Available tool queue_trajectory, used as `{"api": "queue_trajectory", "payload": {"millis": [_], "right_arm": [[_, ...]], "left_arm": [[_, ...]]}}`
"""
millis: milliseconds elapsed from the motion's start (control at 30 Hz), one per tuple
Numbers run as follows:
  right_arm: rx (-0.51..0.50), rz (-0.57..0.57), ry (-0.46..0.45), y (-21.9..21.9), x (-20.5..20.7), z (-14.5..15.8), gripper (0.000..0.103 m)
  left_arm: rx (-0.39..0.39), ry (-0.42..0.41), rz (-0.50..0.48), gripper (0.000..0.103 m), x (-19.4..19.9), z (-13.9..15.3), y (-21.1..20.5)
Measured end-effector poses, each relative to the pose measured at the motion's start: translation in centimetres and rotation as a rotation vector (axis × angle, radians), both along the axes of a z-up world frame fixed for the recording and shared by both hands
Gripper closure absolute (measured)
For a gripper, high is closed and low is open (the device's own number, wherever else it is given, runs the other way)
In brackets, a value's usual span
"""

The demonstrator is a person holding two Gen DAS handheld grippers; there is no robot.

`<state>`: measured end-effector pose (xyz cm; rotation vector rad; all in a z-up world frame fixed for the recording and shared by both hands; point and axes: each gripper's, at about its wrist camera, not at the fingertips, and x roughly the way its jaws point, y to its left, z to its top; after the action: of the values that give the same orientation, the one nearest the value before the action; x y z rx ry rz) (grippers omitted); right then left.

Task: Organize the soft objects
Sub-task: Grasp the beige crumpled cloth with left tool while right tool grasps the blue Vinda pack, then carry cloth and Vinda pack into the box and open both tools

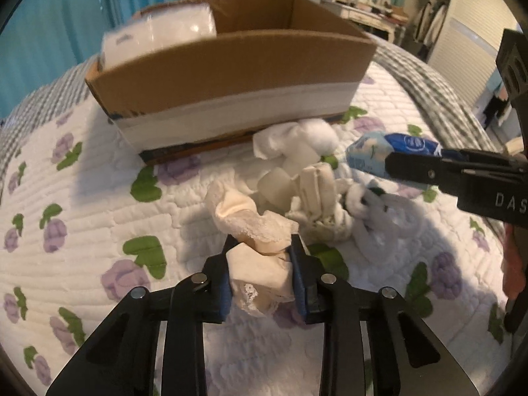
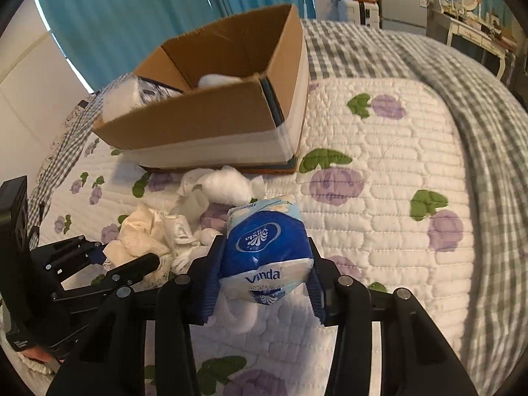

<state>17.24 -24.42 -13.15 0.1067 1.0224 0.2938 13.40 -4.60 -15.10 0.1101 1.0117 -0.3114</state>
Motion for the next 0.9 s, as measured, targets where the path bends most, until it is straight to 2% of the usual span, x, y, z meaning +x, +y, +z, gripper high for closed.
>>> {"api": "queue_trajectory", "payload": {"millis": [233,600,767,900], "right_arm": [[-0.002,0.002,-0.081,-0.4,-2.3,4.6,0.059],[-0.029,0.034,-0.266,0.8,-6.5,14.3,0.059],[-0.033,0.044,-0.354,1.4,-6.8,18.9,0.059],[-0.034,0.048,-0.397,1.9,-5.5,21.4,0.059]], "left_arm": [[0.000,-0.051,0.003,0.078,-1.7,3.5,0.7],[0.010,-0.259,0.024,0.078,-4.2,12.9,0.8],[0.003,-0.347,0.025,0.078,-4.0,17.1,0.9],[0.005,-0.405,0.023,0.078,-2.5,19.6,0.7]]}}
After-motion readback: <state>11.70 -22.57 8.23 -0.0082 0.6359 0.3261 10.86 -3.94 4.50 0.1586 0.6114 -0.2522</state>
